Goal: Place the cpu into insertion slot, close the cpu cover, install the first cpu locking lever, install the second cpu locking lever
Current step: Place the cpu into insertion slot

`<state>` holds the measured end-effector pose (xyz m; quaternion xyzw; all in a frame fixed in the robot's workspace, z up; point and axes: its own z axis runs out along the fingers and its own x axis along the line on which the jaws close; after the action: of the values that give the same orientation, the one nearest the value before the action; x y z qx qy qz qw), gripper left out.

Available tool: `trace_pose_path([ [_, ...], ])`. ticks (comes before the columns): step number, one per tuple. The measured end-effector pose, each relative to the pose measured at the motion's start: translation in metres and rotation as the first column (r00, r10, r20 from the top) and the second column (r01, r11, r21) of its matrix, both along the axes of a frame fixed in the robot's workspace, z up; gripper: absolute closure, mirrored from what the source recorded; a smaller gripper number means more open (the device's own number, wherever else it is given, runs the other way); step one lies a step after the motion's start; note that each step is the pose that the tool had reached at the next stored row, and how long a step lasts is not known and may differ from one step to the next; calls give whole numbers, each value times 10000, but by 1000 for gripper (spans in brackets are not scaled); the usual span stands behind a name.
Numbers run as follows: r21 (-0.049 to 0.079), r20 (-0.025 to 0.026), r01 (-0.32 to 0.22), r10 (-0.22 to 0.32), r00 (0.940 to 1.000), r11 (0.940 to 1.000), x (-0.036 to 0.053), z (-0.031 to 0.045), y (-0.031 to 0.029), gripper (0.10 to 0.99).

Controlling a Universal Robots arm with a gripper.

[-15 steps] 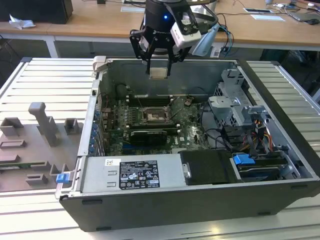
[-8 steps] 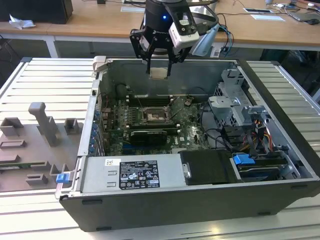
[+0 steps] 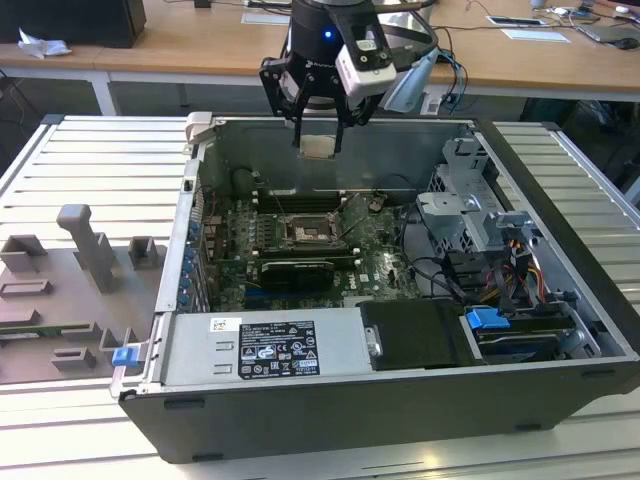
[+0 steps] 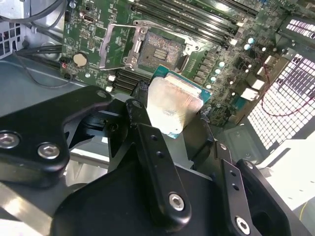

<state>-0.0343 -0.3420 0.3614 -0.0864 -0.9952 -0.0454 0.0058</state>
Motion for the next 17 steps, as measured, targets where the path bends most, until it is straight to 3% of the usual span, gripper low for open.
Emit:
trace_pose_path([
  [17, 0, 0, 665, -665, 9978, 9978, 0, 0, 0, 557],
])
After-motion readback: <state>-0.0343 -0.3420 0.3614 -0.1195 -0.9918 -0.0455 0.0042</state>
